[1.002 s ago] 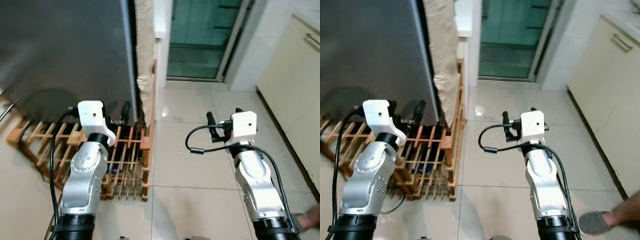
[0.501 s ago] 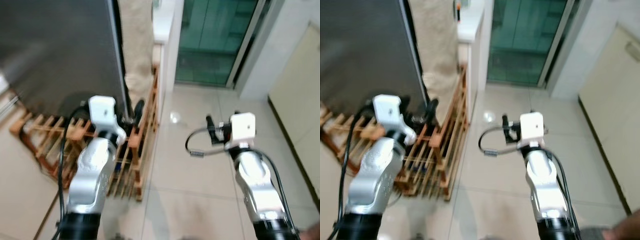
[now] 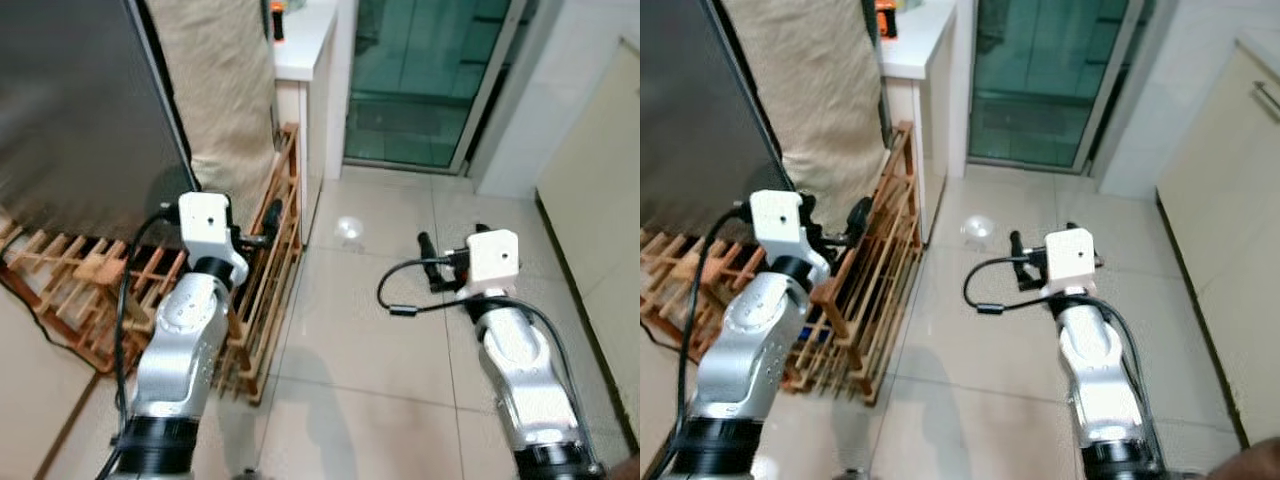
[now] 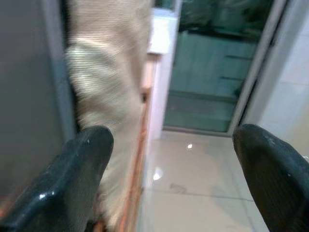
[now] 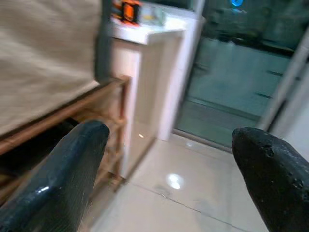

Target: Restocking fridge

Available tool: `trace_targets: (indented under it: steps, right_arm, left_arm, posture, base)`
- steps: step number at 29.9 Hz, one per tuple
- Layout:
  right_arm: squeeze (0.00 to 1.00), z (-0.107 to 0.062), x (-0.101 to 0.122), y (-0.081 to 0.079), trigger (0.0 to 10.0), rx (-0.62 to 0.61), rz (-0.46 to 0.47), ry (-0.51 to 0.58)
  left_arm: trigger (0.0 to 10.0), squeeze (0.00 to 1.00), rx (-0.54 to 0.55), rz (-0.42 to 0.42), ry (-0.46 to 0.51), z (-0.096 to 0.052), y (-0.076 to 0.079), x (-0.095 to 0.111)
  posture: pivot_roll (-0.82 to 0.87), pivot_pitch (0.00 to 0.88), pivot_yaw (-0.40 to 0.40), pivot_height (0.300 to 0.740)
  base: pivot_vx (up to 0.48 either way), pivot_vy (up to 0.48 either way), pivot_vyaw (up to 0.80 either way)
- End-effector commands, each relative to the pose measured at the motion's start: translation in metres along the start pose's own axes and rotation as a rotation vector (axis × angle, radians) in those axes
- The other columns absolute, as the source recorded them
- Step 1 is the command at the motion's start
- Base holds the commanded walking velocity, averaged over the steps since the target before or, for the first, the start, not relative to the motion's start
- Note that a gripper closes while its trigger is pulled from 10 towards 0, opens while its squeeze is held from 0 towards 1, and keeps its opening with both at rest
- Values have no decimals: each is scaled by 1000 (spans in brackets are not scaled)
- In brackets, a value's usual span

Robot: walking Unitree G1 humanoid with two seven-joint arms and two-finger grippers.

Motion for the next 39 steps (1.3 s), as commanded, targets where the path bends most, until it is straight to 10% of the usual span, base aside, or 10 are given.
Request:
trace_targets:
  steps: [1,29,39]
  right_arm:
    - [0,-2,0,8,10000,-14,-13,-4]
    - [0,3,6,12,10000,-28,-31,25]
    - [0,4,6,9,10000,-30,-19,32]
  left_arm:
    - [10000,0,-29,-4,60,1,7,15]
    - [10000,0,6,6,87,16,11,34]
    - [10000,0,-40,-2,73,54,33,41]
  posture:
    - [-107,0,1,740]
    - [-113,0,4,740]
    - [-118,0,6,740]
  base:
    - [345,0,556]
    - [222,0,59]
    - [0,0,0]
Point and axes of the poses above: a point about 5 cm out from each wrist's last joint towards the gripper, its own z axis pointing out of the wrist towards the gripper, its own x axis along the axis of the wrist's last joint, y = z × x, the point moved 6 cm from there along z, pointing out of the wrist towards the gripper, and after that the axes turned 8 degrees about z, right-handed, at the moved point
